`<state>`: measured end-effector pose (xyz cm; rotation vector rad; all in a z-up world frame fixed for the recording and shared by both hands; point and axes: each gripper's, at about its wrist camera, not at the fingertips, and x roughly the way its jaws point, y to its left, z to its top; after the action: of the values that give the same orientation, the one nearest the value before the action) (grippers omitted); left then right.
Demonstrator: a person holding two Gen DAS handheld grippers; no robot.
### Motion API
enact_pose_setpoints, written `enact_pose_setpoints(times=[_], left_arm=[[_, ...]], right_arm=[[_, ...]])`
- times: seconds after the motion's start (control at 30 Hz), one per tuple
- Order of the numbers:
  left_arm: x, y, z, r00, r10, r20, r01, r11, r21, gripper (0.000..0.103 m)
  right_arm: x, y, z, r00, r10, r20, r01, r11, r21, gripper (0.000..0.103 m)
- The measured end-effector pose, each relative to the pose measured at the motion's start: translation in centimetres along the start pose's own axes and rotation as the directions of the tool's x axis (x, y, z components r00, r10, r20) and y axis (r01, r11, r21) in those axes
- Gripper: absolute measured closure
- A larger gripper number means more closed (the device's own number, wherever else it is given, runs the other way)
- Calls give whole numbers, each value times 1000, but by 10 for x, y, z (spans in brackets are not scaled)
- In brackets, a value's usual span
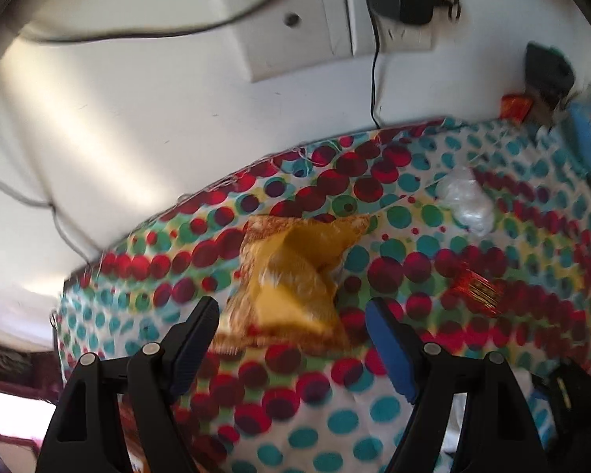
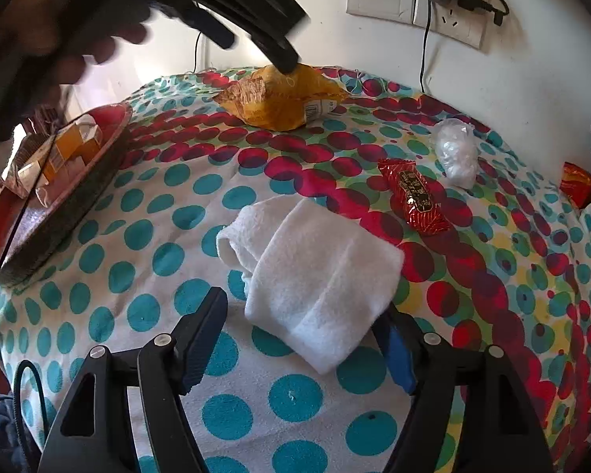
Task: Organize objects
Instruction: 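Grasp the yellow chip bag with the left gripper while the right gripper holds the white cloth, then carry the yellow chip bag over to the red tray with the left gripper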
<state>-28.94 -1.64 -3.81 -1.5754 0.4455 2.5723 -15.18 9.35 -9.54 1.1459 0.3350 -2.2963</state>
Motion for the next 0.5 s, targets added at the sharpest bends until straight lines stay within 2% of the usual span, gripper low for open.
enact_pose_setpoints(times=[0.17, 0.3, 0.4, 0.43, 0.5], left_arm=[[33, 7, 9, 999, 25, -32, -26, 999, -35, 24], [59, 12, 1, 996, 54, -67, -58, 996, -63, 23], [64, 13, -10, 999, 30, -35, -33, 996, -86, 22], [63, 14, -11, 999, 31, -27, -33, 996, -86, 24], [61, 13, -15, 999, 37, -15, -38, 996, -78, 26]], right_arm=[[0, 0, 0, 1000, 2, 1, -2, 1000, 0, 31], [0, -1, 0, 1000, 18, 9, -18, 1000, 19, 33], [-3, -10, -1, 999, 40, 26, -41, 997, 67, 41], [-4, -13, -1, 998, 47, 33, -50, 995, 84, 48], [-5, -18, -1, 998, 57, 40, -61, 993, 105, 50]])
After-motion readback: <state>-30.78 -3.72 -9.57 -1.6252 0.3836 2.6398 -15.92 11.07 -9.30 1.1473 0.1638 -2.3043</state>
